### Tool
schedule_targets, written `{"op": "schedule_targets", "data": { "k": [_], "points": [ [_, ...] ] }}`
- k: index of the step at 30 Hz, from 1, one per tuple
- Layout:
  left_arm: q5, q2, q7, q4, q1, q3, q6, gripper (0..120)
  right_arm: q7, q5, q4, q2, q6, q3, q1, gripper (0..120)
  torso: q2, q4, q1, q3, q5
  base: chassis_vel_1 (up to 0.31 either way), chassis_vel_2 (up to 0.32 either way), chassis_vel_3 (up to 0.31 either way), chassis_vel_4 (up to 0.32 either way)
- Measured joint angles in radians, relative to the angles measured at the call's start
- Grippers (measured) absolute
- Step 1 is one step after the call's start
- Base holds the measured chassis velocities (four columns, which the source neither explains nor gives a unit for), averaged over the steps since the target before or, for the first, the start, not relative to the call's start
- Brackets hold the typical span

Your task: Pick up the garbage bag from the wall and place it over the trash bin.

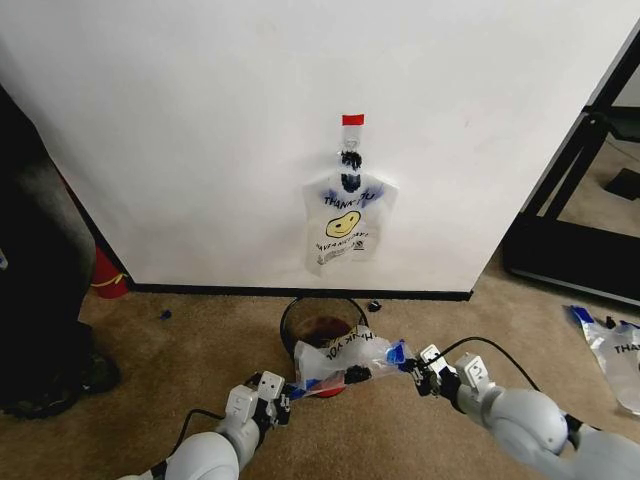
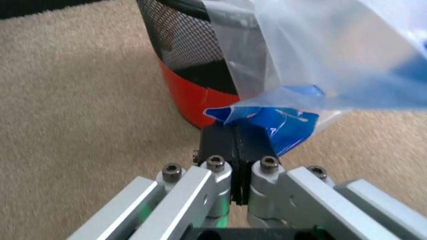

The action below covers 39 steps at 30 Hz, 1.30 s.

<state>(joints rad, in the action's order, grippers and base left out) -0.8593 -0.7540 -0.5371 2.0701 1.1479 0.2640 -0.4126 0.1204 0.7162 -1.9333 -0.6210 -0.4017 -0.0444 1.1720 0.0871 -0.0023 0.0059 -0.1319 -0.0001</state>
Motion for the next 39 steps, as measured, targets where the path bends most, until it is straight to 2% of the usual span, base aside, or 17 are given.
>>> {"op": "schedule_targets", "data": {
  "k": [6,10,19,30,39],
  "points": [
    [0.007,-0.029,-0.008,-0.047,-0.022,-0.001,0.016,0,0.034,-0.025,0.076,-0.090,0.014,-0.042,-0.050,0,0.000,0.0001,0.000,0.000,0.0001,0.000,0.000,0.000,0.000],
    [0.007,-0.035,-0.013,-0.049,-0.012,-0.027,0.025,0,0.046,-0.029,0.098,-0.115,0.021,-0.050,-0.065,0,0.000,0.0000,0.000,0.000,0.0001,0.000,0.000,0.000,0.000],
    [0.006,-0.007,-0.017,0.007,0.043,-0.087,0.050,0,0.049,-0.020,0.078,-0.107,0.024,-0.035,-0.069,0,0.000,0.0002,0.000,0.000,0.0000,0.000,0.000,0.000,0.000],
    [0.015,-0.008,-0.007,0.001,0.063,-0.055,0.045,0,0.043,-0.027,0.097,-0.110,0.018,-0.035,-0.065,0,0.000,0.0002,0.000,0.000,0.0002,0.000,0.000,0.000,0.000],
    [0.046,-0.055,-0.005,-0.068,0.036,-0.020,0.062,0,0.045,-0.076,0.156,-0.158,0.030,-0.067,-0.084,0,0.000,0.0000,0.000,0.000,0.0002,0.000,0.000,0.000,0.000]
  ]
}}
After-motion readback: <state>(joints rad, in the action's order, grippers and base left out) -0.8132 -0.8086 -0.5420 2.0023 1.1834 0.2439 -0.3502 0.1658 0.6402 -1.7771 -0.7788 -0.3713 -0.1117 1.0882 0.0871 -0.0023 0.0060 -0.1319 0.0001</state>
